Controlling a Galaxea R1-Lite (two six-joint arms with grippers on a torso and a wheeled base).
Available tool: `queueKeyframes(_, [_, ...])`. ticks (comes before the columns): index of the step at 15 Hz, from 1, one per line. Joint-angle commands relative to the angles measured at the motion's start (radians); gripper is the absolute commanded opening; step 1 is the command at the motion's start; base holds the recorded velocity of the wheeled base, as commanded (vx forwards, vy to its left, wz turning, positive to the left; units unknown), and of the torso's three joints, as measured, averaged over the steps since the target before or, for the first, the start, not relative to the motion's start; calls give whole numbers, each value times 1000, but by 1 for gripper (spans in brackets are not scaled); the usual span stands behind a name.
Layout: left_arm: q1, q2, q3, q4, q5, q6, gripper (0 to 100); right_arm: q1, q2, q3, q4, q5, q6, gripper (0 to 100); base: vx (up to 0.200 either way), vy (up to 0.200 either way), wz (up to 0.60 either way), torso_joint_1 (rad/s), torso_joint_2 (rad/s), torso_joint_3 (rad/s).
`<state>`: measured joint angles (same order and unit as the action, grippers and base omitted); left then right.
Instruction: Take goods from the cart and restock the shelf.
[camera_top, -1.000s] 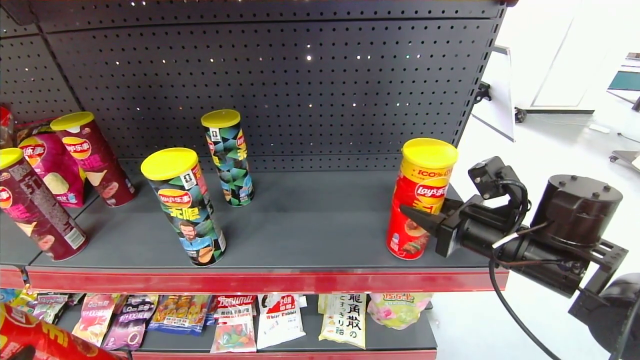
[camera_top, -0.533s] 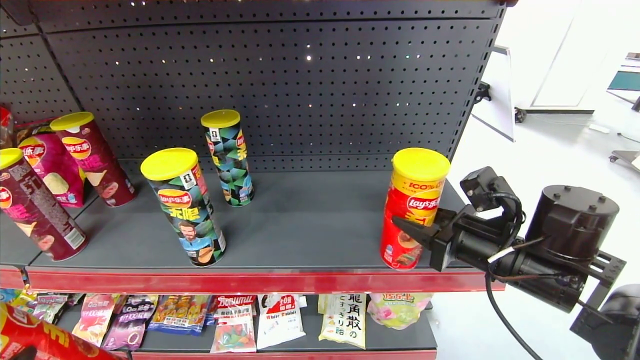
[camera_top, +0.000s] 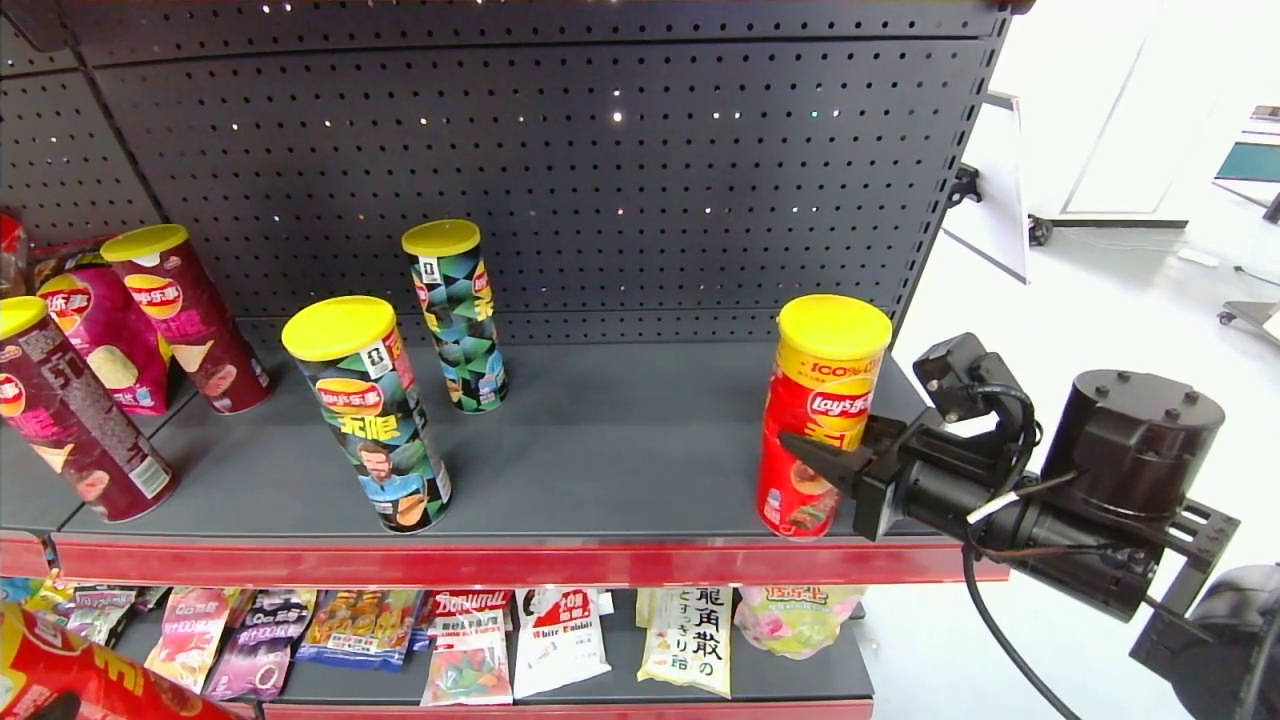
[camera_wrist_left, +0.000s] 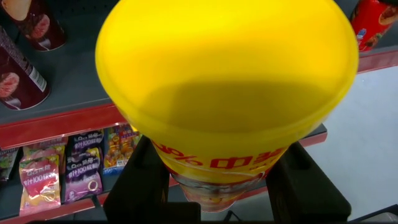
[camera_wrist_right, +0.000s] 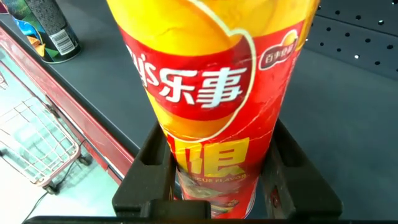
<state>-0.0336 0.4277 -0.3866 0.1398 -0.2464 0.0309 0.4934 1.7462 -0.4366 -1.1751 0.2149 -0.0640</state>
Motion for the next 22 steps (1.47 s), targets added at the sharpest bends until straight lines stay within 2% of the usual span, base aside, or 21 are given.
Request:
queueKeyframes(1, [0,-4,2,1,4,0,0,1,7,4,3,0,-2,0,0,0,0,0,0,0])
queueKeyframes(9, [0,10,0,1,7,0,0,2,6,16,3,0,0,0,0,0,0,0,0,0])
queueKeyframes(10, [0,10,0,1,7,0,0,4,7,15,3,0,0,100,0,0,0,0,0,0])
queueKeyframes(17, [0,11,-2,1,6,0,0,7,-22,25,3,-2,1,100,0,0,0,0,0,0])
queueKeyframes(22, [0,14,-2,0,2,0,0,-3,-137,133,3,-3,0,100,0,0,0,0,0,0])
